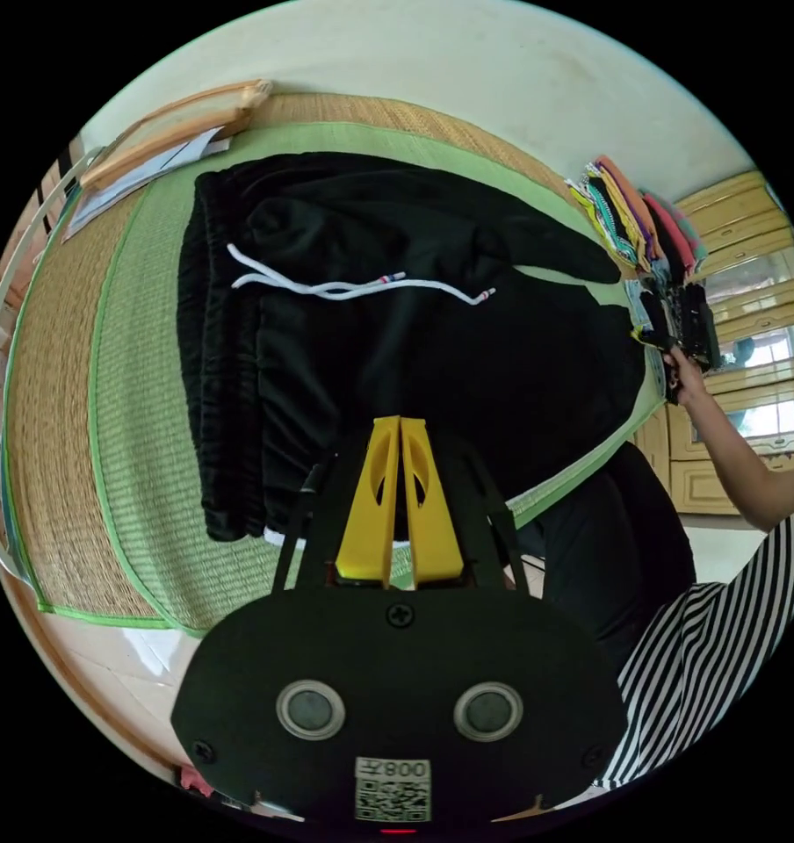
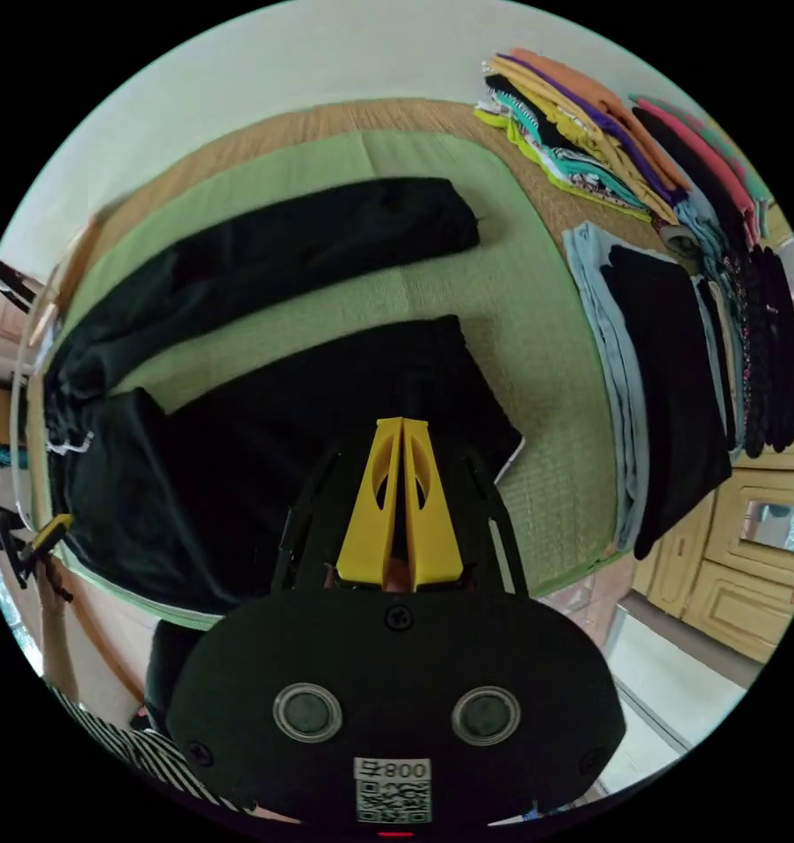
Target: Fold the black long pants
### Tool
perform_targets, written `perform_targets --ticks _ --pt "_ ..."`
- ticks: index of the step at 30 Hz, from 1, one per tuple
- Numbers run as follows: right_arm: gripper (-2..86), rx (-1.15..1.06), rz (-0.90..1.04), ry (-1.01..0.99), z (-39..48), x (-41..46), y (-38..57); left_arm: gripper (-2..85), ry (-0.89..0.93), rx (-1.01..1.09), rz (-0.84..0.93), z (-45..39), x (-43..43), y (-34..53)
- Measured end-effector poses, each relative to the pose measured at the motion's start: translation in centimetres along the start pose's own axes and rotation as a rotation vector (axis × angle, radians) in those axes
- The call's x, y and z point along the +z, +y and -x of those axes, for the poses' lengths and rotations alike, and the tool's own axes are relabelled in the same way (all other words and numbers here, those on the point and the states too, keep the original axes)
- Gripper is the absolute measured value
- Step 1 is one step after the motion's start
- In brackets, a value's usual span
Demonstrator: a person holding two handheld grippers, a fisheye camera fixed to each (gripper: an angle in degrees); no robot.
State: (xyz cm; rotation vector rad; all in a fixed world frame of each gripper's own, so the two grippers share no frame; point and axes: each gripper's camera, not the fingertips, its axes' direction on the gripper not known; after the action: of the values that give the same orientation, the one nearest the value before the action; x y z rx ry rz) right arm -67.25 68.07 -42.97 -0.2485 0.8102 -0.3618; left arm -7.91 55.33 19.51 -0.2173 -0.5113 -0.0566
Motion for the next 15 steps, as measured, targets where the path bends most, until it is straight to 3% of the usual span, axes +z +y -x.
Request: perform_targets --ticks 7,12,15 --pt "0.1 0.094 -0.047 0.007 -3.6 4.5 6.7 0.1 -0.022 -0.041 0.027 -0.7 -2.3 0.8" --pt "0.2 0.188 -0.082 -0.167 -7.2 8.6 9.3 0.2 -0.074 -0.054 0.040 -2.0 -4.6 0.5" --pt "0.5 0.178 -0.191 -0.227 -7.7 9.0 10.0 0.5 -0.056 -0.024 -0.048 -3.6 -6.7 -0.5"
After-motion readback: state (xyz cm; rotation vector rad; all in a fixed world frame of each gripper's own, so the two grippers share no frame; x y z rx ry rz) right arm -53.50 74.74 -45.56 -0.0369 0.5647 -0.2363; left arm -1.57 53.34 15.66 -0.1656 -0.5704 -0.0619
